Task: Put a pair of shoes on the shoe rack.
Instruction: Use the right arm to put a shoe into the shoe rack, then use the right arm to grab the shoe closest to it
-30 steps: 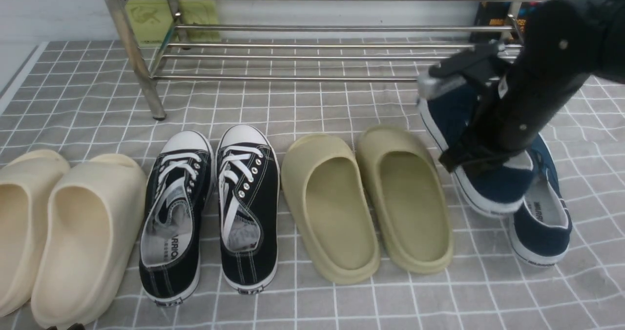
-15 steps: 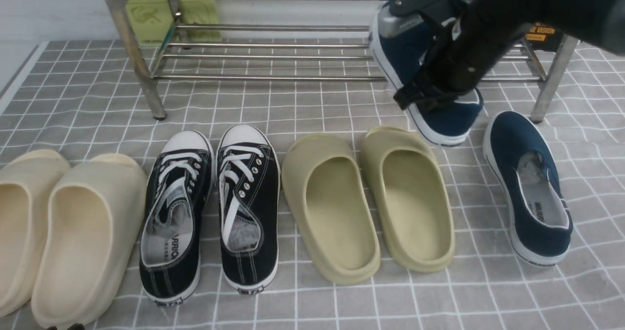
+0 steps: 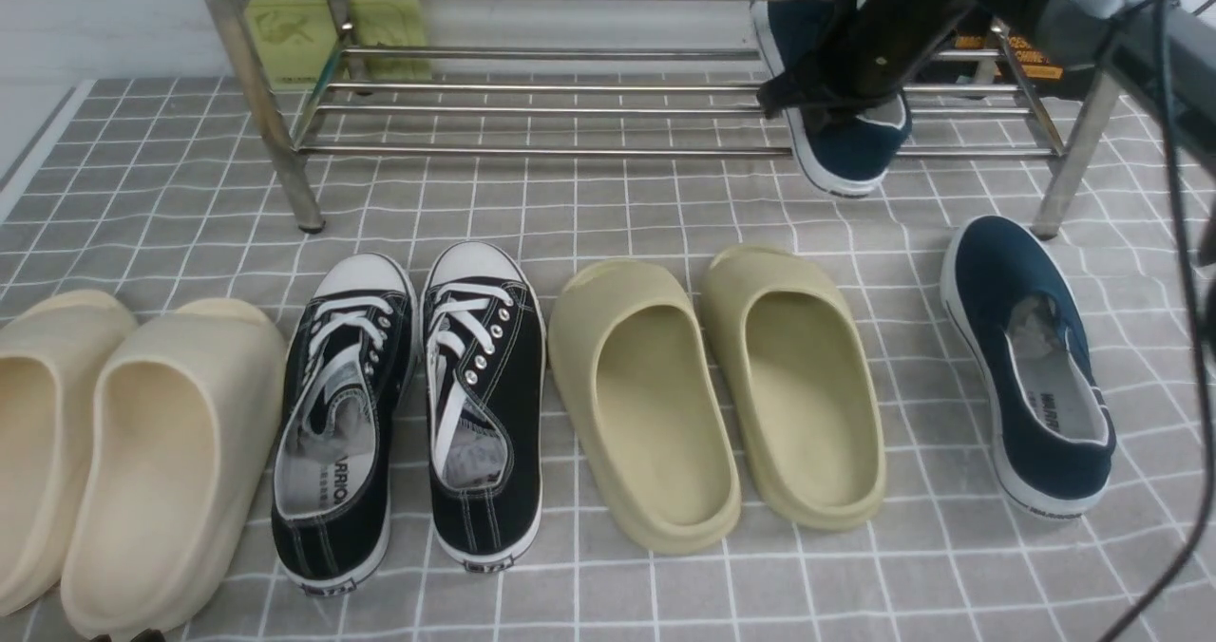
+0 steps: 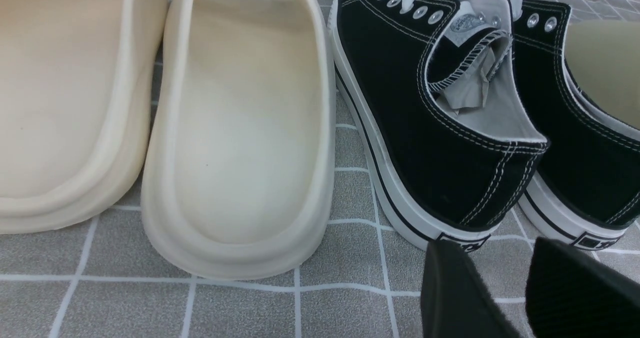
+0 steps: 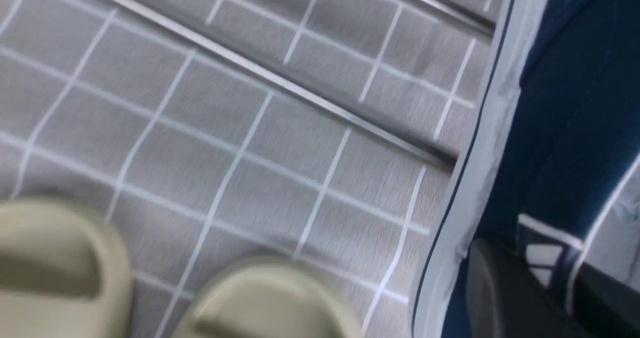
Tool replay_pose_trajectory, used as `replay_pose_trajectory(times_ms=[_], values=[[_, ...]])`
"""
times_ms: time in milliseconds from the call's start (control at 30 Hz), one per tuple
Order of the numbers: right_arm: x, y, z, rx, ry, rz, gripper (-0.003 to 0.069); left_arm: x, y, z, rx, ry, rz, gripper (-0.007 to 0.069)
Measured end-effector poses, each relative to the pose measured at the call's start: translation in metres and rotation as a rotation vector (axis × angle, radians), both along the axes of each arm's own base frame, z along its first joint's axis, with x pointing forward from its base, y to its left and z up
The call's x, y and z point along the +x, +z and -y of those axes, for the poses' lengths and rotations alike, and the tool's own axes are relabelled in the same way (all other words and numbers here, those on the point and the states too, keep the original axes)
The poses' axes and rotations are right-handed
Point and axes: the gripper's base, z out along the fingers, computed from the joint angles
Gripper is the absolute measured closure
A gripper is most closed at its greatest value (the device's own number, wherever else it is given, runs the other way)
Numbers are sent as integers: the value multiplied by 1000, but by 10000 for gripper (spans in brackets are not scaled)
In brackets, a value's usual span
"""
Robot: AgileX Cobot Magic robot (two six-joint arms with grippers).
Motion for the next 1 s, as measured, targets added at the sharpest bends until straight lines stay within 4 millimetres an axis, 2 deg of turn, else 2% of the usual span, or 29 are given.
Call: replay_pose_trajectory(times_ms=[133, 233, 367, 433, 467, 500, 567, 600, 633, 700, 733, 767, 833, 867, 900, 967, 1000], values=[[4, -11, -1, -3, -1, -12, 565, 0, 0, 0, 0, 0, 0, 386], [6, -7, -2, 7, 0, 20, 449, 0, 0, 0, 0, 0, 0, 386], [-6, 18, 1, 17, 1, 52, 211, 0, 0, 0, 0, 0, 0, 386], [-22, 37, 6, 25, 3, 58, 122, 0, 0, 0, 0, 0, 0, 386], [-22, 35, 6, 22, 3, 49, 114, 0, 0, 0, 0, 0, 0, 386], [-40, 59, 12, 28, 2, 63, 62, 0, 0, 0, 0, 0, 0, 386], [-62, 87, 24, 33, -9, 72, 39, 0, 0, 0, 0, 0, 0, 386], [-65, 92, 25, 35, -10, 77, 39, 0, 0, 0, 0, 0, 0, 386], [-80, 107, 36, 45, -39, 70, 39, 0, 0, 0, 0, 0, 0, 386], [-100, 121, 53, 65, -100, 44, 48, 0, 0, 0, 0, 0, 0, 386], [-106, 121, 61, 70, -132, 20, 59, 0, 0, 0, 0, 0, 0, 386], [-115, 118, 70, 55, -166, -37, 74, 0, 0, 0, 0, 0, 0, 386], [-123, 93, 80, 26, -204, -162, 96, 0, 0, 0, 0, 0, 0, 386], [-123, 93, 81, 27, -206, -161, 96, 0, 0, 0, 0, 0, 0, 386], [-128, 58, 85, -11, -218, -285, 113, 0, 0, 0, 0, 0, 0, 386], [-138, 14, 87, -58, -222, -433, 130, 0, 0, 0, 0, 0, 0, 386], [-139, 10, 87, -62, -223, -446, 132, 0, 0, 0, 0, 0, 0, 386]])
